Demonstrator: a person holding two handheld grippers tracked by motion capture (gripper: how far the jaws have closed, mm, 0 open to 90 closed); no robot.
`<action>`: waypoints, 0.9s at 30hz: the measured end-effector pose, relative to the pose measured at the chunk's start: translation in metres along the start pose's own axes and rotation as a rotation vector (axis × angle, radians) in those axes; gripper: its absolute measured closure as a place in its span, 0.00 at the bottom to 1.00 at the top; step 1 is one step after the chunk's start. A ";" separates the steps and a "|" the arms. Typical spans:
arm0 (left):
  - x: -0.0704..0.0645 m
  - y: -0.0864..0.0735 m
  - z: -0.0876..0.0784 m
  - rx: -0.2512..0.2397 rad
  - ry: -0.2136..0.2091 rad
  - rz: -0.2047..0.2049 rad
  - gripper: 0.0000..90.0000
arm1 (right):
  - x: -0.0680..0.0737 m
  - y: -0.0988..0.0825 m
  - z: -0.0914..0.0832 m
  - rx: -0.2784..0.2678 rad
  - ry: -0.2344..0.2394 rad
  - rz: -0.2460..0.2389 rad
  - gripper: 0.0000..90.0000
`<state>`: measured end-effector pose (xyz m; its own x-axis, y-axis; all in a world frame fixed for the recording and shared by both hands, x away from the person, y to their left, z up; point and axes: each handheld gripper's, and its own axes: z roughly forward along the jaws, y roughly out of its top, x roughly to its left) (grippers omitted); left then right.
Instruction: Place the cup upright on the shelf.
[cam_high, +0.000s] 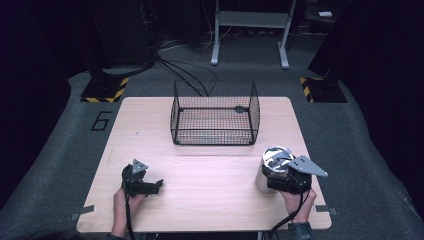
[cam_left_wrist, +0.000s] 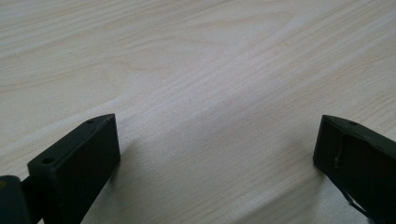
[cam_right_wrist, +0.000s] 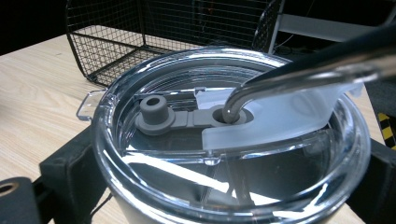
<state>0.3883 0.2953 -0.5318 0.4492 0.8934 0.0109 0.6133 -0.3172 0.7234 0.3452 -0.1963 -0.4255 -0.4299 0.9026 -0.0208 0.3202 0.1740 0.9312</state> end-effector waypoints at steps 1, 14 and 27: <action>0.000 0.000 0.000 0.000 0.000 0.000 0.00 | 0.000 0.001 0.000 0.000 0.004 -0.006 0.04; 0.000 0.000 0.000 0.000 0.000 0.000 0.00 | 0.005 0.019 0.009 -0.005 0.037 -0.020 0.04; 0.000 0.000 0.000 0.000 -0.001 0.000 0.00 | 0.012 0.033 0.025 0.002 0.079 -0.045 0.04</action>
<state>0.3883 0.2953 -0.5318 0.4493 0.8933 0.0103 0.6133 -0.3169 0.7235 0.3718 -0.1698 -0.4040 -0.5093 0.8600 -0.0333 0.3009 0.2142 0.9293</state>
